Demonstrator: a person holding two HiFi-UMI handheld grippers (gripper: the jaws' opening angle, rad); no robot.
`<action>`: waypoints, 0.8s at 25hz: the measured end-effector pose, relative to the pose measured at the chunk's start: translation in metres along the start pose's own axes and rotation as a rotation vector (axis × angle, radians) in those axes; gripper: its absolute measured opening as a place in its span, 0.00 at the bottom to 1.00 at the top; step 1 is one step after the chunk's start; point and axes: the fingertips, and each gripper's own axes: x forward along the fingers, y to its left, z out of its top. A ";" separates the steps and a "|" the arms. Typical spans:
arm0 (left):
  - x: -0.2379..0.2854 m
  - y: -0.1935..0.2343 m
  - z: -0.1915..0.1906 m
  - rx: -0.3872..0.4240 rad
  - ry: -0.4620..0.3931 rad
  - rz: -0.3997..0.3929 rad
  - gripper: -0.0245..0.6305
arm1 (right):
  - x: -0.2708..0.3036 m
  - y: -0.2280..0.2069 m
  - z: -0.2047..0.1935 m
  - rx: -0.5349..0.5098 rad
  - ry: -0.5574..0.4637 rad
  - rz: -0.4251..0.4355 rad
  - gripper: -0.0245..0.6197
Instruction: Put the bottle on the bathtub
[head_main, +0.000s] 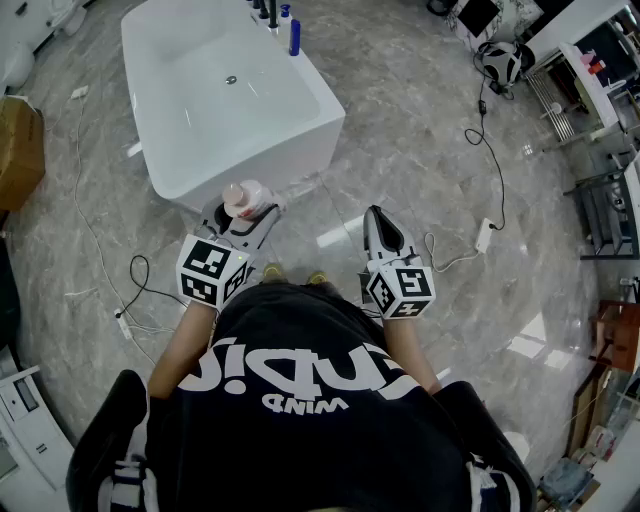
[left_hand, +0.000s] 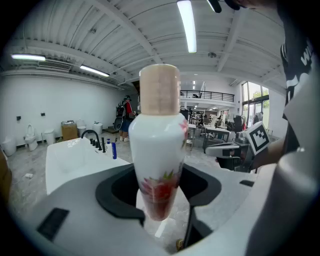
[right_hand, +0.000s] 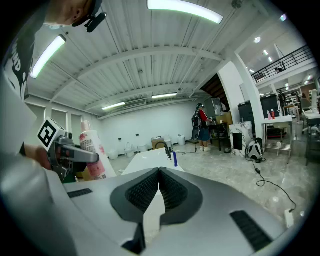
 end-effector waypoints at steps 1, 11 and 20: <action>0.004 -0.002 0.001 -0.002 -0.002 0.002 0.39 | -0.001 -0.005 0.001 0.001 -0.004 -0.001 0.08; 0.041 -0.008 0.013 -0.022 -0.018 0.044 0.39 | -0.002 -0.056 -0.006 0.064 -0.047 -0.001 0.08; 0.095 0.033 0.027 -0.025 -0.040 0.051 0.39 | 0.043 -0.084 -0.007 0.057 -0.024 0.001 0.08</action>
